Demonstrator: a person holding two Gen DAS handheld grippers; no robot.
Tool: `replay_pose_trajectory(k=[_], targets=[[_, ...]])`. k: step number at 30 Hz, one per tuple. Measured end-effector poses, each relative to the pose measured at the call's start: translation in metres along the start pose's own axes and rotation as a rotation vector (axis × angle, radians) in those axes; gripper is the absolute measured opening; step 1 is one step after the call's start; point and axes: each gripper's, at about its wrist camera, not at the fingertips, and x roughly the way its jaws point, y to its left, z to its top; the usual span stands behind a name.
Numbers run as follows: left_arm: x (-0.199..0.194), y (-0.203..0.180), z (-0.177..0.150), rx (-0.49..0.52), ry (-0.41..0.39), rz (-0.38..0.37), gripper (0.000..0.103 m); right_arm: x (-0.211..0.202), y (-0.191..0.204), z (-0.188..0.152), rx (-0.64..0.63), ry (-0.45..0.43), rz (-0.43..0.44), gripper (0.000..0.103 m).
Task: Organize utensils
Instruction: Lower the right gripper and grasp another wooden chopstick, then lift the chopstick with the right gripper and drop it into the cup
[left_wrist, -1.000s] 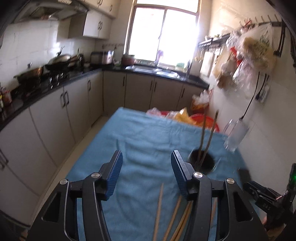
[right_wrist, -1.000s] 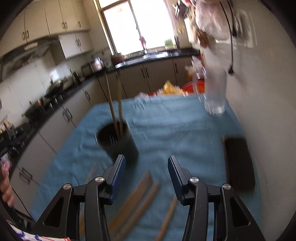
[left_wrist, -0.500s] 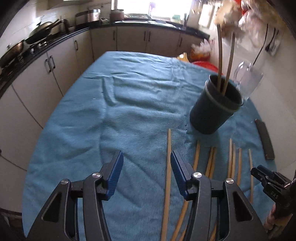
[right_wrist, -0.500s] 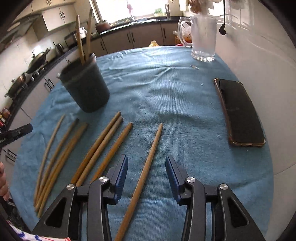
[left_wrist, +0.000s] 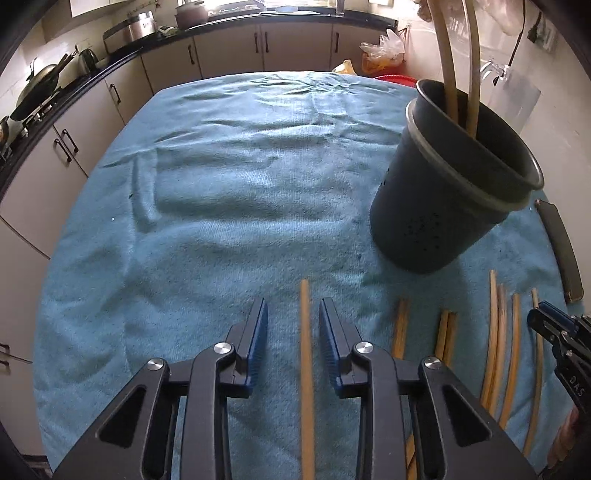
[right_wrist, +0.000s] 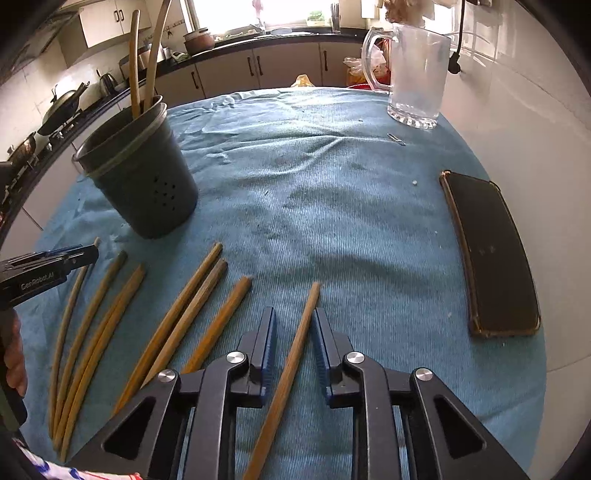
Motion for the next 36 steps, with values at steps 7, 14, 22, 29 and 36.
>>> replay_pose_trajectory(k=[7, 14, 22, 29, 36], targets=[[-0.004, -0.007, -0.004, 0.032, -0.033, -0.005, 0.005, 0.004, 0.002, 0.006, -0.008, -0.001, 0.006, 0.006], [-0.064, 0.005, -0.014, -0.026, -0.158, -0.049, 0.005, -0.033, -0.001, -0.003, 0.015, -0.100, 0.108, 0.006], [-0.159, 0.022, -0.043, -0.086, -0.339, -0.091, 0.005, -0.102, -0.001, -0.014, 0.036, -0.254, 0.207, 0.006], [-0.203, 0.025, -0.075, -0.129, -0.443, -0.067, 0.005, -0.159, 0.010, -0.036, -0.010, -0.394, 0.233, 0.006], [-0.231, 0.016, -0.097, -0.108, -0.493, -0.044, 0.005, -0.188, 0.015, -0.055, -0.060, -0.490, 0.236, 0.006]])
